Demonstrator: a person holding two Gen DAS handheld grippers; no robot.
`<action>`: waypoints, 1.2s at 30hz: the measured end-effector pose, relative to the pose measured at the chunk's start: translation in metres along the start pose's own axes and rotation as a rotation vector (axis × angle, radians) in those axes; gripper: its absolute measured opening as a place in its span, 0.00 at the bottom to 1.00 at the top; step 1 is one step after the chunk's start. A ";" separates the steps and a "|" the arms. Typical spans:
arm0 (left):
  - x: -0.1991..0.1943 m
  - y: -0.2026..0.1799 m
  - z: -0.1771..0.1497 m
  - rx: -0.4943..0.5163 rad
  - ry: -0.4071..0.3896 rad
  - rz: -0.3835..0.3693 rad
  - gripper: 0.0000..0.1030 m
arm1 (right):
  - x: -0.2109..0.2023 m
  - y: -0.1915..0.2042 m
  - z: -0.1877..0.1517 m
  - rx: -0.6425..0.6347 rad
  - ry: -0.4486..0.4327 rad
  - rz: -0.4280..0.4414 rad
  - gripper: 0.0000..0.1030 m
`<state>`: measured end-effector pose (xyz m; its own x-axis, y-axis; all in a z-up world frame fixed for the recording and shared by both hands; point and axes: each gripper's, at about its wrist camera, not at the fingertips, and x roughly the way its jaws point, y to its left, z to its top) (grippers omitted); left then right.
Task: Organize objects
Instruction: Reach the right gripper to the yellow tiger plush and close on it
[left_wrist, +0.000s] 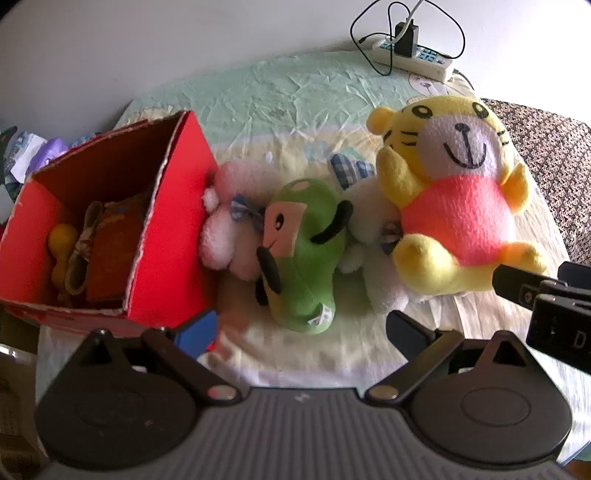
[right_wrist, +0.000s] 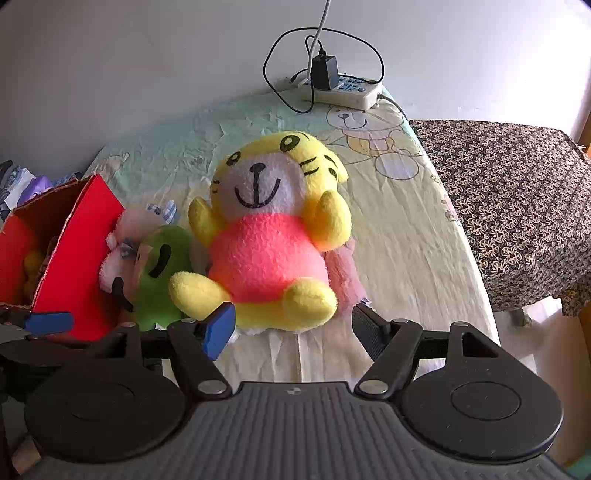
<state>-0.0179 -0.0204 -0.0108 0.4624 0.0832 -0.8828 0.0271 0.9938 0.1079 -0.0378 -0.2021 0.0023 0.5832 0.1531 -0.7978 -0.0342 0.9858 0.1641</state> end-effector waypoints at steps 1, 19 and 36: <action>0.001 -0.001 0.000 0.002 0.001 0.000 0.96 | 0.000 -0.001 0.000 0.001 0.002 0.000 0.70; 0.004 -0.007 0.001 0.020 0.012 -0.005 0.96 | 0.002 -0.006 0.000 0.016 0.006 -0.008 0.70; 0.007 -0.006 0.006 0.027 0.004 0.005 0.96 | 0.006 -0.006 0.011 0.020 0.008 0.002 0.70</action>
<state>-0.0100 -0.0265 -0.0146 0.4588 0.0889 -0.8841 0.0490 0.9909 0.1251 -0.0251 -0.2075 0.0029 0.5767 0.1557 -0.8020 -0.0193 0.9840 0.1772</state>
